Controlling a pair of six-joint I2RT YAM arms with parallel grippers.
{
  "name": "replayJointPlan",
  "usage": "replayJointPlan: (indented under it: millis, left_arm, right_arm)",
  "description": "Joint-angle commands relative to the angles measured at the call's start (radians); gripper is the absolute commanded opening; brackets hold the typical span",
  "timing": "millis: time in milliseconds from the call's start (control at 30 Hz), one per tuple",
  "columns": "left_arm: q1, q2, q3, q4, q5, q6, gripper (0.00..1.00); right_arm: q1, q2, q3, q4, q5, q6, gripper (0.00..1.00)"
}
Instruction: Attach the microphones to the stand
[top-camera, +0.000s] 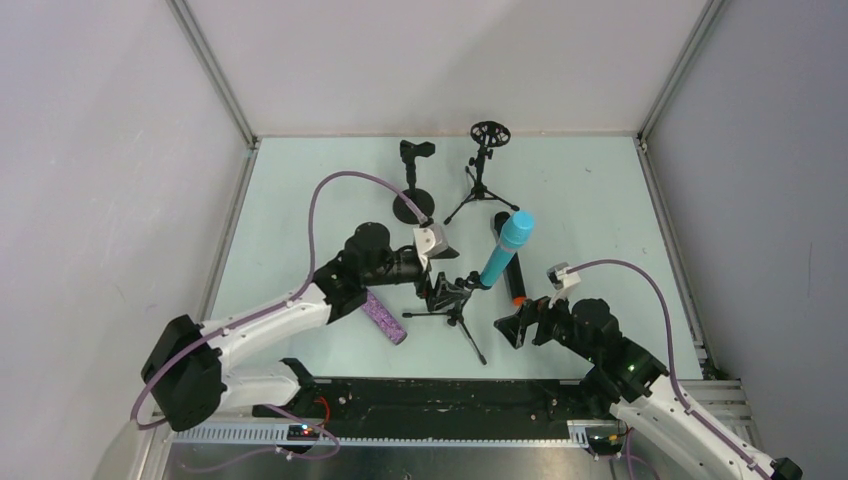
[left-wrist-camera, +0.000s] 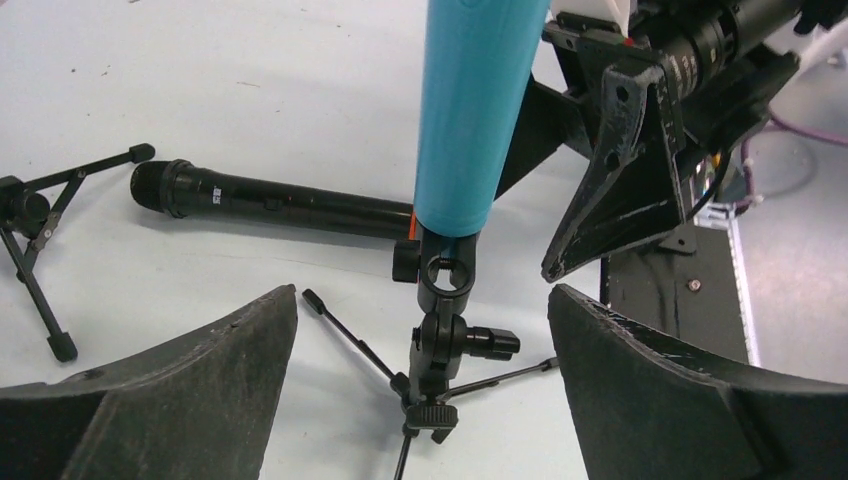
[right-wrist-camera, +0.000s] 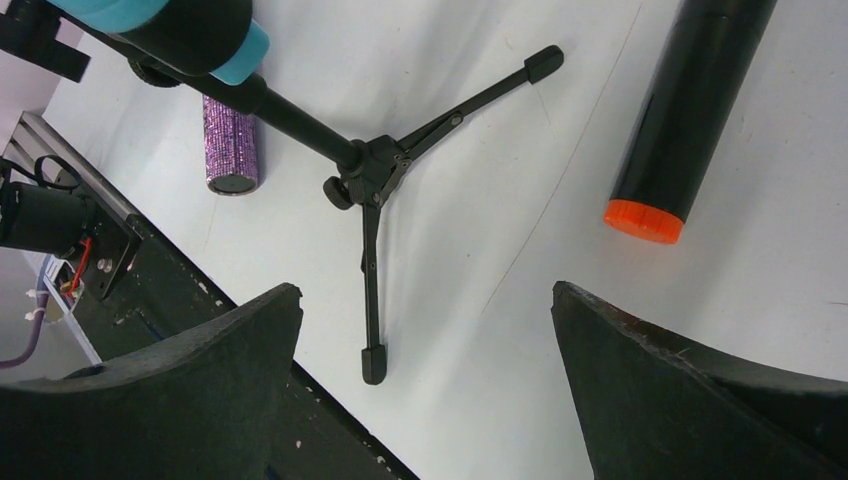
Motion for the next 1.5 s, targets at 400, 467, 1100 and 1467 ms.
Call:
replayJointPlan:
  millis: [400,467,1100,1467]
  left_arm:
    - [-0.032,0.115,0.005,0.030,0.080,0.150,0.77]
    - [-0.032,0.122,0.011,0.029,0.089,0.149,0.66]
    - [-0.032,0.066,0.032,0.030,0.104,0.124,0.00]
    - [-0.032,-0.018,0.061,0.030,0.049,0.100,0.00]
  right_arm:
    - [-0.002,-0.004,-0.003,0.024,0.024,0.003,1.00]
    - [-0.004,-0.002,-0.005,0.029,0.027,0.000,1.00]
    - [0.002,0.036,-0.010,0.166,0.034,-0.109,1.00]
    - [0.027,-0.032,-0.050,0.316,0.016,-0.225,0.96]
